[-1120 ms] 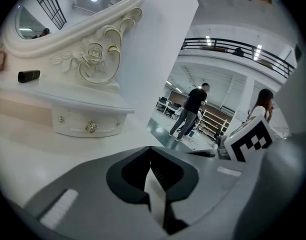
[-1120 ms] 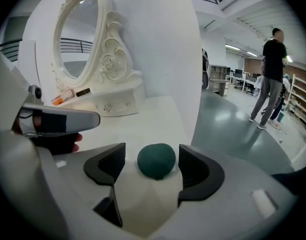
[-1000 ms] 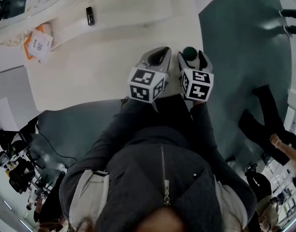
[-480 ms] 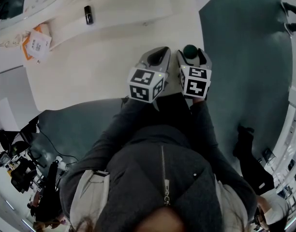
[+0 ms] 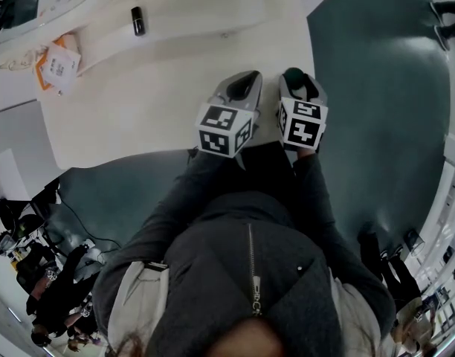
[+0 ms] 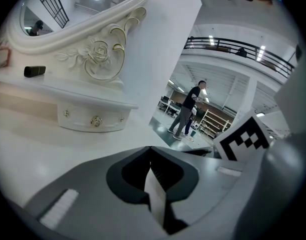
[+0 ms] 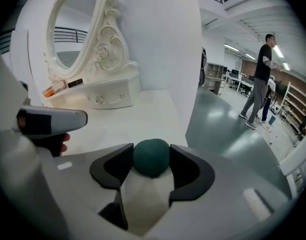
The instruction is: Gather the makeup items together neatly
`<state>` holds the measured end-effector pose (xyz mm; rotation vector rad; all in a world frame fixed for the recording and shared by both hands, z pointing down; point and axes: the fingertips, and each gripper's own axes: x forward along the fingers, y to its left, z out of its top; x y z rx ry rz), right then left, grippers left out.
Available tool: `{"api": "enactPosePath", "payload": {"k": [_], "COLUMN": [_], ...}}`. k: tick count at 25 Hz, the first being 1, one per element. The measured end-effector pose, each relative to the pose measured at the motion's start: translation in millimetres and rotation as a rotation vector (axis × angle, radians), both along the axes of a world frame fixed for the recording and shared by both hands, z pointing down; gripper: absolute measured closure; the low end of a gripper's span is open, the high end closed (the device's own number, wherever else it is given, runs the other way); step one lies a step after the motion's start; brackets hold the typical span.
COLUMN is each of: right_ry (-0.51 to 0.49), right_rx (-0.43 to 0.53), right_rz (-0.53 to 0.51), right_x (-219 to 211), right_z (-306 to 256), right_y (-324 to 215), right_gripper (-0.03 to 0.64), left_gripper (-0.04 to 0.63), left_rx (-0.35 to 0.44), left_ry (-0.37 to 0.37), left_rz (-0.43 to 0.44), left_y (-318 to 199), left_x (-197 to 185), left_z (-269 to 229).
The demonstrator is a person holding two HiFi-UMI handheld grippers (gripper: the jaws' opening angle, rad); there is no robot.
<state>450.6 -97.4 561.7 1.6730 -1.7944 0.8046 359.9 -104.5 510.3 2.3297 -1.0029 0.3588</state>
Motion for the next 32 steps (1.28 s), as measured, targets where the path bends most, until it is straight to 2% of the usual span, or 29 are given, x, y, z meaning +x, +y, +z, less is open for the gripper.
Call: {"api": "enactPosePath", "payload": {"k": [6, 15, 32], "right_ry": [0.007, 0.035, 0.045], "right_rx": [-0.003, 0.05, 0.071], "right_rz": [-0.012, -0.005, -0.031], "right_x": [-1, -3, -6], "right_z": [-2, -12, -17], "right_y": [1, 0, -1], "right_gripper": [0.409, 0.563, 0.583], "left_gripper": [0.586, 0.586, 0.586], "left_rx": [0.001, 0.002, 0.013], "left_ry": [-0.001, 0.003, 0.008], "left_rz": [-0.002, -0.006, -0.034], "left_y": [3, 4, 4], "left_x": [0, -4, -13], "left_z": [-2, -2, -9]}}
